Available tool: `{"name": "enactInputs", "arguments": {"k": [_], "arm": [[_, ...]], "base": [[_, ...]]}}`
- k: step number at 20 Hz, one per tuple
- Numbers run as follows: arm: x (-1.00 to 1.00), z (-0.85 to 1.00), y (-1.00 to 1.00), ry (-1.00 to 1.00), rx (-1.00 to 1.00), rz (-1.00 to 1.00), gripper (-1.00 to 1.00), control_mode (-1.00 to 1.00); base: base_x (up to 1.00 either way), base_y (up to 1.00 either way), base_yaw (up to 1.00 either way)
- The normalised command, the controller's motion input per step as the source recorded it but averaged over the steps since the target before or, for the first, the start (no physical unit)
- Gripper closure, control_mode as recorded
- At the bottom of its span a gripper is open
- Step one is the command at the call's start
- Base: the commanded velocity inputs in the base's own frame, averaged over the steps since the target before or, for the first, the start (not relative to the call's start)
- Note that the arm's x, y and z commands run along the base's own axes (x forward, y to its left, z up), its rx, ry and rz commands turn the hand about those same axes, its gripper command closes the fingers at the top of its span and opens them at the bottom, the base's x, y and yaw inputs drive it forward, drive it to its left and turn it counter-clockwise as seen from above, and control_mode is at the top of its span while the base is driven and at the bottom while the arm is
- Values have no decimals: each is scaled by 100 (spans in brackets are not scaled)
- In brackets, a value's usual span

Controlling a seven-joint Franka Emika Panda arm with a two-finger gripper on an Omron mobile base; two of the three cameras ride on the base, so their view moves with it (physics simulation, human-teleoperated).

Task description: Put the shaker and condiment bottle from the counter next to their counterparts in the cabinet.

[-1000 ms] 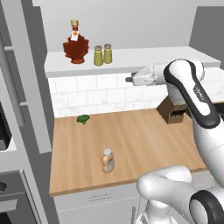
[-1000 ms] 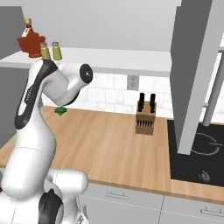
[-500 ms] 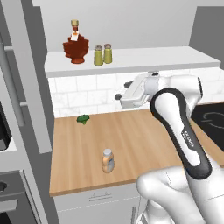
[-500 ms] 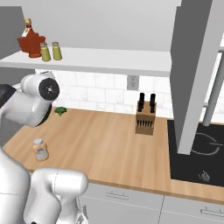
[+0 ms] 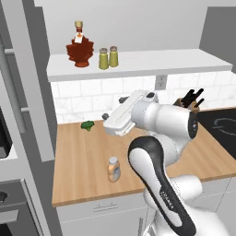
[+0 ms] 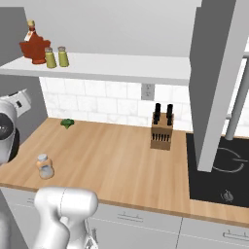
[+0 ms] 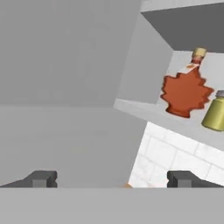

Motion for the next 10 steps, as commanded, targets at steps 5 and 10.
{"name": "enactInputs", "arguments": {"k": [5,10], "arm": [[-1,-24,23,0,-6,-37,-100,-100],[-5,-47,28,0,-5,-71,-100,-100]], "base": [[0,0,0],[0,0,0]]}}
